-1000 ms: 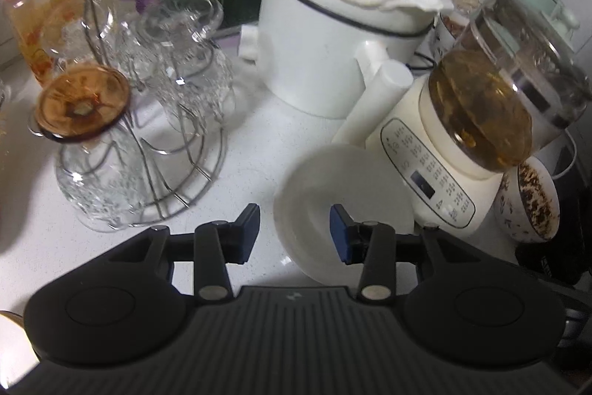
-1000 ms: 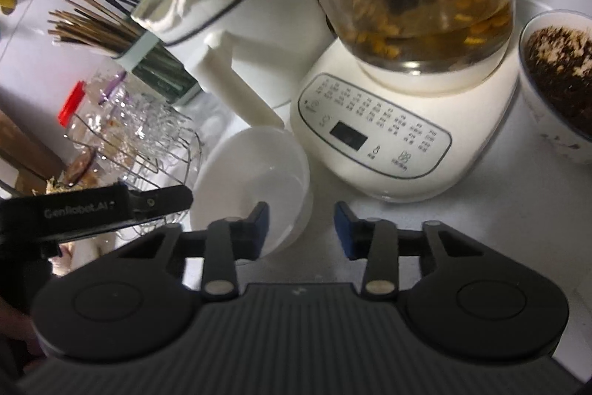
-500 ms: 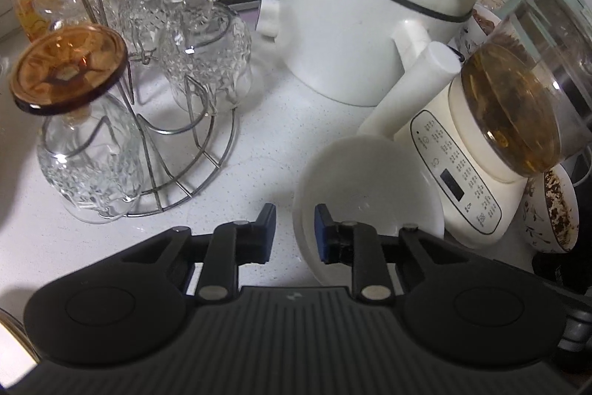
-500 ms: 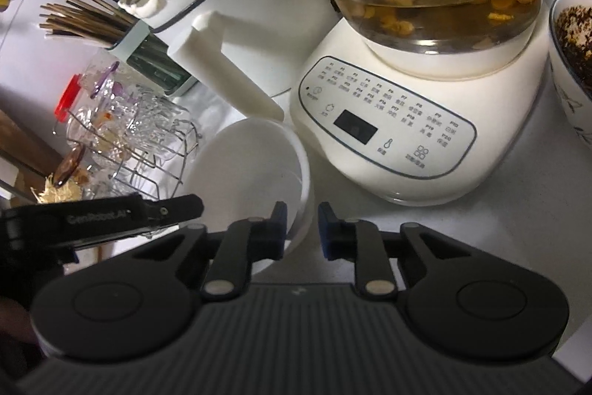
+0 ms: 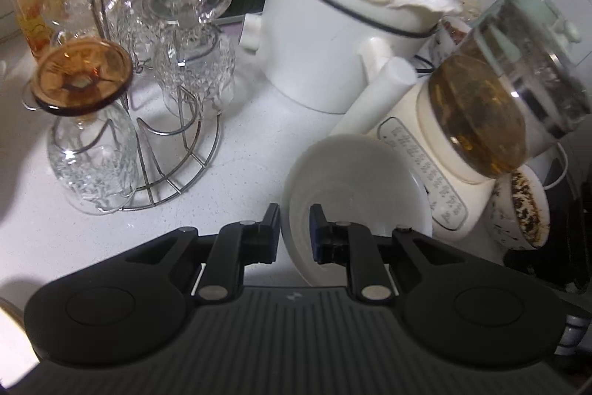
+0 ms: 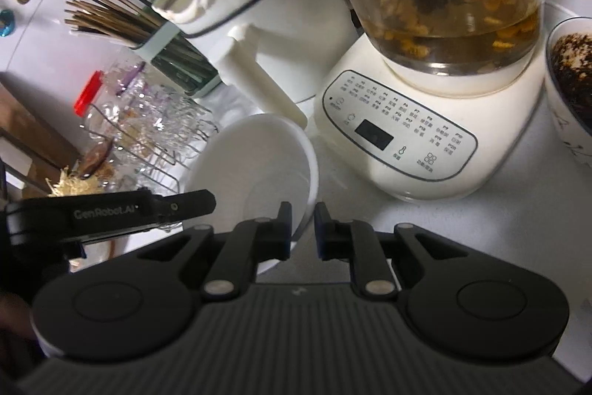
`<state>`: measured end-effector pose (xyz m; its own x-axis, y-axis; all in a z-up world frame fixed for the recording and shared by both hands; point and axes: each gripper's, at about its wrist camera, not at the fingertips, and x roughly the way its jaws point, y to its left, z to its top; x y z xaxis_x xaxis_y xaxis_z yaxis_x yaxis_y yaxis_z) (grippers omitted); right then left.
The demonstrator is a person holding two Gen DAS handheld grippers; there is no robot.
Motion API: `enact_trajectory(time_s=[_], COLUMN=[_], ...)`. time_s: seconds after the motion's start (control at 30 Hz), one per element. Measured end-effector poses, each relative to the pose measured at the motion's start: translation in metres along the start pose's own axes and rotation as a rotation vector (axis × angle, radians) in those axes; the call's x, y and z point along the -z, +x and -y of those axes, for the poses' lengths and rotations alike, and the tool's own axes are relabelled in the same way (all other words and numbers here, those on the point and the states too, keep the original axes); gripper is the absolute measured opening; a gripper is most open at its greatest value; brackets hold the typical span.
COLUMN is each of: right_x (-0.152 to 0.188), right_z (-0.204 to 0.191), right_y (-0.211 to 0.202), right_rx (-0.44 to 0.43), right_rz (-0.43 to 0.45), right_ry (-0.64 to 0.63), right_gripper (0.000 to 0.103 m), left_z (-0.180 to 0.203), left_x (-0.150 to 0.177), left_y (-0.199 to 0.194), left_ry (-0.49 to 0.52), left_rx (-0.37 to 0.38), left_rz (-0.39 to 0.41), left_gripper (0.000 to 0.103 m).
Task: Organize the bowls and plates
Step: 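Close both grippers on the rim of the white ceramic bowl, then lift the white bowl and carry it onto the nested blue bowls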
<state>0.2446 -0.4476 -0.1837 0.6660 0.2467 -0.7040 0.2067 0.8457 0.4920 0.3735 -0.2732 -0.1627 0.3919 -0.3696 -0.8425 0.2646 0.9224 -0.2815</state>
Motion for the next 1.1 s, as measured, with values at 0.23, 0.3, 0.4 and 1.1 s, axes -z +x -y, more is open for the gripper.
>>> enact_trajectory(time_s=[0.23,0.3,0.4,1.1], right_x=[0.005,0.006,0.009,0.040], right_z=[-0.013,-0.019,-0.029,-0.067], right_y=[-0.038,-0.050,-0.065,-0.095], right_rx=[-0.001,0.001,0.009,0.008], right_rz=[0.037,0.054,0.073,0.133], right_ry=[0.012,0.008,0.002,-0.017], right_gripper=[0.015,0.015,0.015,0.016], left_z=[0.010,0.013,0.015,-0.011], left_x=[0.004,0.007,0.012,0.040], left_y=[-0.046,-0.058,-0.073,-0.126], left_ry=[0.018,0.025,0.031,0.032], left_rx=[0.027,0.035,0.043,0.070], left_rz=[0.034,0.042,0.042,0.066], left_gripper=[0.020,0.020,0.020,0.020])
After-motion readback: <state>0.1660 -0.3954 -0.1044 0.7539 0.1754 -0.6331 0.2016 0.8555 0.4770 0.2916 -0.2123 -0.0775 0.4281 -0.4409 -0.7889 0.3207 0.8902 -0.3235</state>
